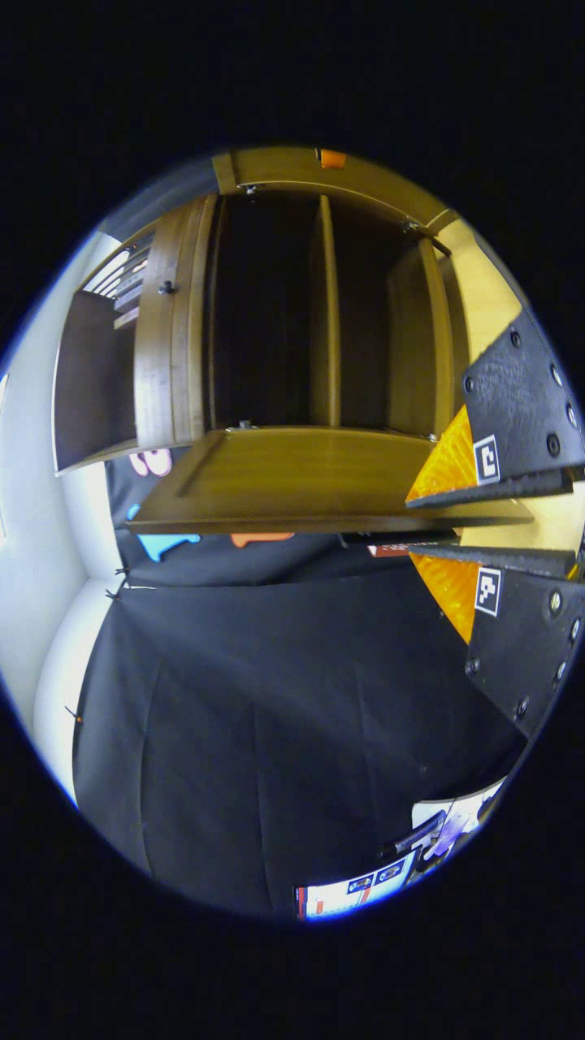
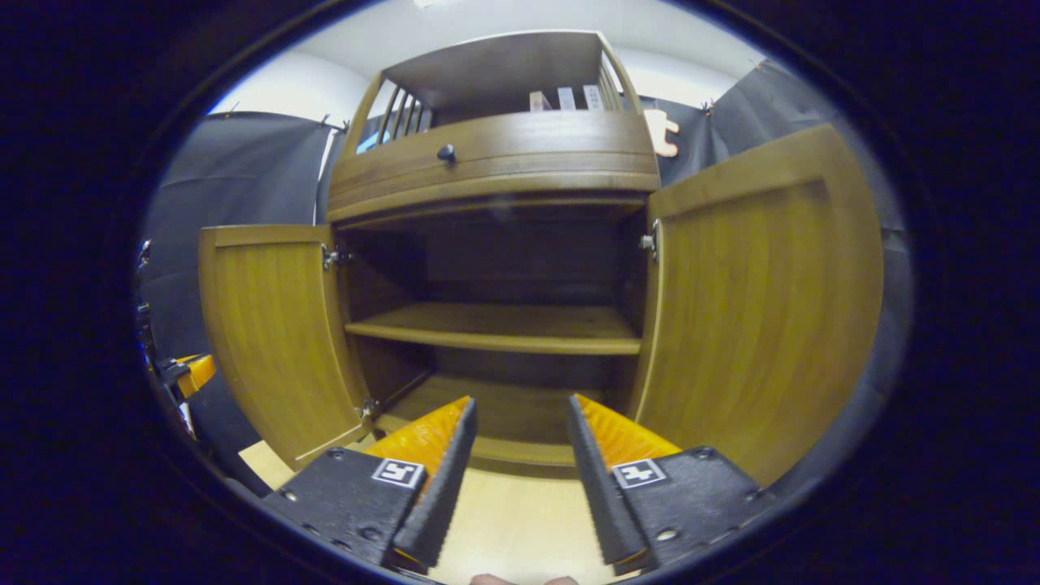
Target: Open the right door of the double-door shoe cabinet with the right hand, and open the left door with the left hand.
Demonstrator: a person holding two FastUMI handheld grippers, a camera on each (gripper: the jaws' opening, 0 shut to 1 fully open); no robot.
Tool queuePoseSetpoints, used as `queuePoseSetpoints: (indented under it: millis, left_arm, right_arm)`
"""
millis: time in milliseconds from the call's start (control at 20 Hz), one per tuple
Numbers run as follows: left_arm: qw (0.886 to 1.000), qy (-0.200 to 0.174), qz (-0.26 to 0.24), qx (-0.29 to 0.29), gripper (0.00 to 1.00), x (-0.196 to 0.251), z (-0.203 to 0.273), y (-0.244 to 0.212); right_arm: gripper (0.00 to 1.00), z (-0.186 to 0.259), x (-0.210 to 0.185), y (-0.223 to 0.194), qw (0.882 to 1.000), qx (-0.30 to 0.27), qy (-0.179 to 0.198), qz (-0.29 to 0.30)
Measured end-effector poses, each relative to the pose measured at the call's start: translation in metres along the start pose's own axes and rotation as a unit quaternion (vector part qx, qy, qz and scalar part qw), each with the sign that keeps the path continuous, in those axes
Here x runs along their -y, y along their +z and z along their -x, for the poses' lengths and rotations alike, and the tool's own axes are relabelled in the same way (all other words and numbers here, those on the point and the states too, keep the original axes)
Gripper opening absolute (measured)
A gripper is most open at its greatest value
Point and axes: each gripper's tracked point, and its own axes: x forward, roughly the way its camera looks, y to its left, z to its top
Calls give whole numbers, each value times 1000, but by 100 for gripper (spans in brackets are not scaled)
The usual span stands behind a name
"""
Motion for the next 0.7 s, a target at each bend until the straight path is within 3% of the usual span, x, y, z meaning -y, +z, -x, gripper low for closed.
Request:
queuePoseSetpoints:
  millis: [100,150,200,250,300,350,400,450,550,600,700]
  left_arm:
    - [1000,-13,-7,17,34,22,2,25]
    - [999,-22,-10,27,35,32,3,36]
    - [999,-25,-3,35,48,40,5,47]
    - [998,-38,16,38,44,50,8,52]
    - [997,-56,35,43,57,65,10,60]
    - [995,-69,47,48,37,78,14,68]
    - [994,-81,53,54,54,89,17,75]
    - [992,-91,57,59,57,97,21,85]
    - [990,-107,62,63,76,110,23,99]
    - [989,-113,65,64,86,114,25,103]
    - [988,-122,62,66,86,123,31,114]
  right_arm:
    - [87,7,-2,17,1000,21,1,5]
    - [90,10,-3,26,999,32,3,7]
    - [93,14,-4,36,999,46,6,7]
    - [88,15,-5,43,998,56,9,8]
    - [88,16,-6,45,998,60,9,7]
    - [88,17,-8,48,998,62,12,5]
    - [88,19,-11,51,998,63,16,3]
    - [88,21,-13,55,998,67,21,0]
    - [88,21,-16,62,997,78,31,-1]
    - [93,20,-18,63,996,80,31,0]
    - [97,17,-25,62,996,78,42,-1]
